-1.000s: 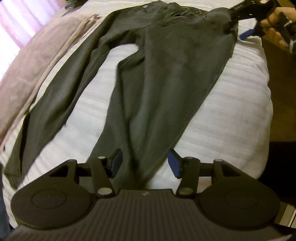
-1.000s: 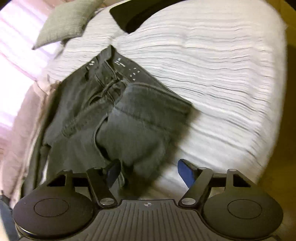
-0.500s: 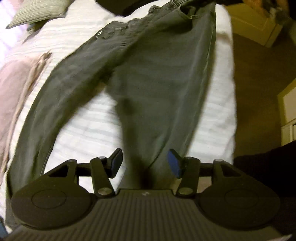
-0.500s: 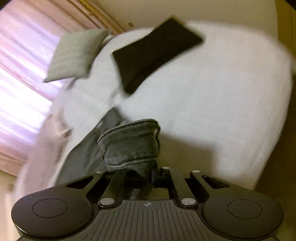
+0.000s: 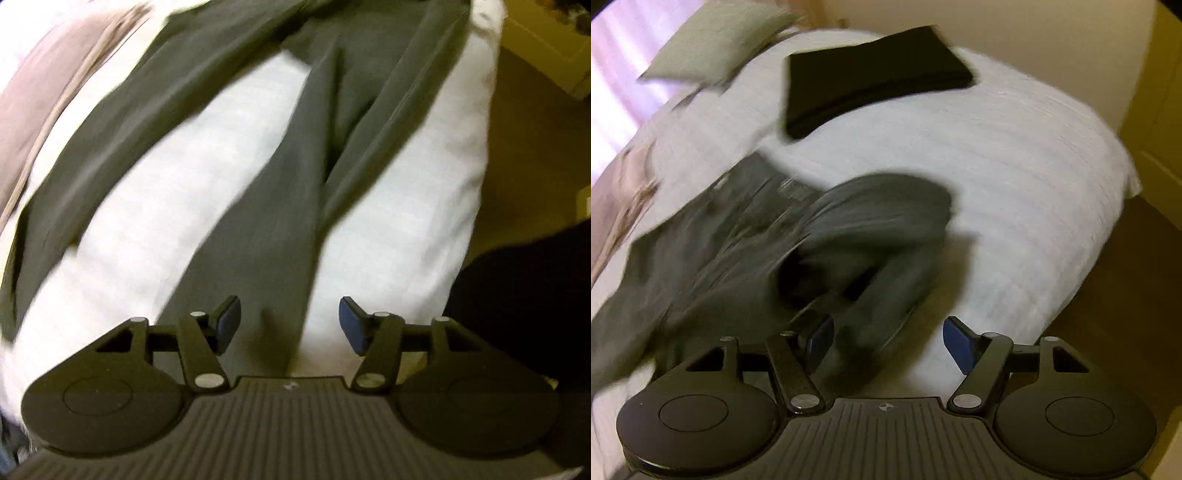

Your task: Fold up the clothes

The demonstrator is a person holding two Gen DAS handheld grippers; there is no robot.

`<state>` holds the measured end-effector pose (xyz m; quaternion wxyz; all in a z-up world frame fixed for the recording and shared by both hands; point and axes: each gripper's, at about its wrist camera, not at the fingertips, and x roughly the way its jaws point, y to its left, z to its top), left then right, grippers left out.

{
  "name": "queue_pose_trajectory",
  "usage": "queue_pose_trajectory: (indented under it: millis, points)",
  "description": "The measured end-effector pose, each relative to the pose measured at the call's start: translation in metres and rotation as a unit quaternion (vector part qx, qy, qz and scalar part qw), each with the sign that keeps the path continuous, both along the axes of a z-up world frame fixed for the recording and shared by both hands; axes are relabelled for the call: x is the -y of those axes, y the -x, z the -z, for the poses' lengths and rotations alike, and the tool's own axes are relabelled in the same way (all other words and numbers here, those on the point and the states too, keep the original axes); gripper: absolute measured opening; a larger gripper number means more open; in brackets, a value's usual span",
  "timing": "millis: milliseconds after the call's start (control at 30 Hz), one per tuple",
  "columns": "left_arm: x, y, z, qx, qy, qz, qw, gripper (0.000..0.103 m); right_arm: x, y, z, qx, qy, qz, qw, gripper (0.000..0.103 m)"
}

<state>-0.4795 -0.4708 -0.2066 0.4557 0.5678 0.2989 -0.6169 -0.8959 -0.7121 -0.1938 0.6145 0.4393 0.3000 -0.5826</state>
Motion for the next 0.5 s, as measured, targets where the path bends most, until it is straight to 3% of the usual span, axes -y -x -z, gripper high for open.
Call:
queue_pose_trajectory:
  millis: [167, 300, 367, 400, 433, 467, 500]
  points:
    - [-0.060, -0.061, 0.012, 0.034, -0.011, -0.011, 0.9993, 0.061, -0.055, -0.071, 0.007, 0.012, -0.028, -0.052, 0.998, 0.069]
    - [-0.096, -0.092, 0.037, 0.049, -0.014, 0.036, 0.9981, 0.064, -0.101, -0.132, 0.018, 0.030, -0.054, -0.075, 0.995, 0.070]
    - [-0.108, -0.104, 0.047, 0.045, -0.010, 0.066, 0.9968, 0.063, -0.121, -0.159, 0.018, 0.031, -0.055, -0.075, 0.995, 0.086]
    - [-0.112, -0.108, 0.049, 0.039, -0.006, 0.077, 0.9963, 0.059, -0.132, -0.173, 0.018, 0.031, -0.055, -0.074, 0.995, 0.086]
    - [-0.116, -0.113, 0.050, 0.034, -0.002, 0.087, 0.9956, 0.041, -0.143, -0.185, 0.017, 0.030, -0.051, -0.076, 0.995, 0.086]
    - [-0.120, -0.118, 0.051, 0.029, 0.002, 0.098, 0.9947, 0.031, -0.155, -0.197, 0.016, 0.028, -0.051, -0.079, 0.995, 0.086]
    - [-0.120, -0.125, 0.044, 0.006, 0.004, 0.094, 0.9956, 0.011, -0.163, -0.207, 0.014, 0.027, -0.053, -0.083, 0.995, 0.086]
